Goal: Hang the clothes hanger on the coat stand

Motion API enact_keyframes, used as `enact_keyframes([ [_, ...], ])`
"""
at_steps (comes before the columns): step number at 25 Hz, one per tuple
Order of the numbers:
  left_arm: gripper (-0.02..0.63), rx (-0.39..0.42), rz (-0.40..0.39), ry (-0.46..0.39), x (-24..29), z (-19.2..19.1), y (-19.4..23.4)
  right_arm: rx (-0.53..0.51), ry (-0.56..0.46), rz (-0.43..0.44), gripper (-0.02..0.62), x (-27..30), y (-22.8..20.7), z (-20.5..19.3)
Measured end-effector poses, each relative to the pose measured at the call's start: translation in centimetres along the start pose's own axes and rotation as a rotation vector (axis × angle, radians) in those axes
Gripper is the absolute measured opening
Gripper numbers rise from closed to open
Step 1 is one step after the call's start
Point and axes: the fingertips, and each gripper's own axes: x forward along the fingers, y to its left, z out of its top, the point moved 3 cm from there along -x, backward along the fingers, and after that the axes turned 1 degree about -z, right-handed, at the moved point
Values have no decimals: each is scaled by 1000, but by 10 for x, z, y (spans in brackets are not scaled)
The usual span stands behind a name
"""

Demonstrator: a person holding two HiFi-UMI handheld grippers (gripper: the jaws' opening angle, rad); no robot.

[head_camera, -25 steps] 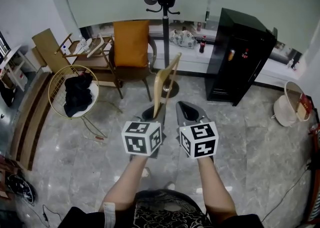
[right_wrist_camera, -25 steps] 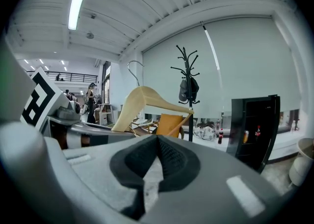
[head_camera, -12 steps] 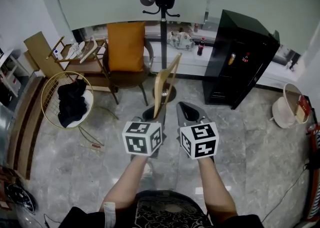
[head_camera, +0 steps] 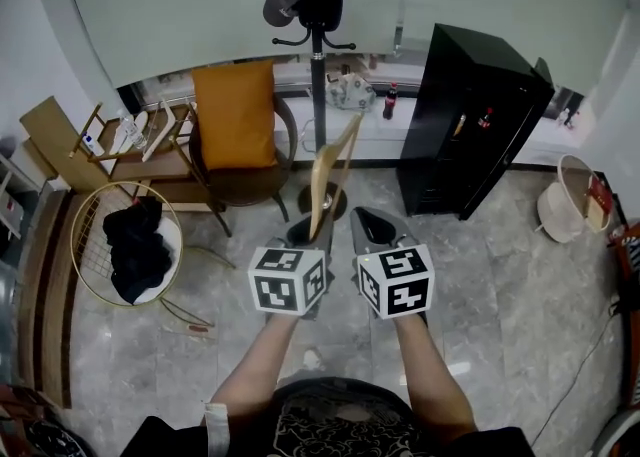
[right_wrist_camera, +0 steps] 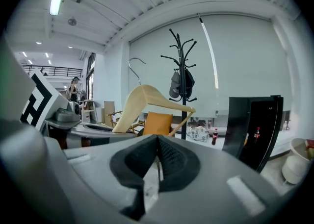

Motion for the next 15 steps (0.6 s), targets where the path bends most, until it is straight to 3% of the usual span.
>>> enact_keyframes([
  [8, 35, -4, -54, 9, 10, 5, 52, 0, 2, -39, 0, 47, 25, 10],
  [15, 35, -20, -85, 12, 19, 7, 73, -1, 15, -63, 2, 68, 27, 10],
])
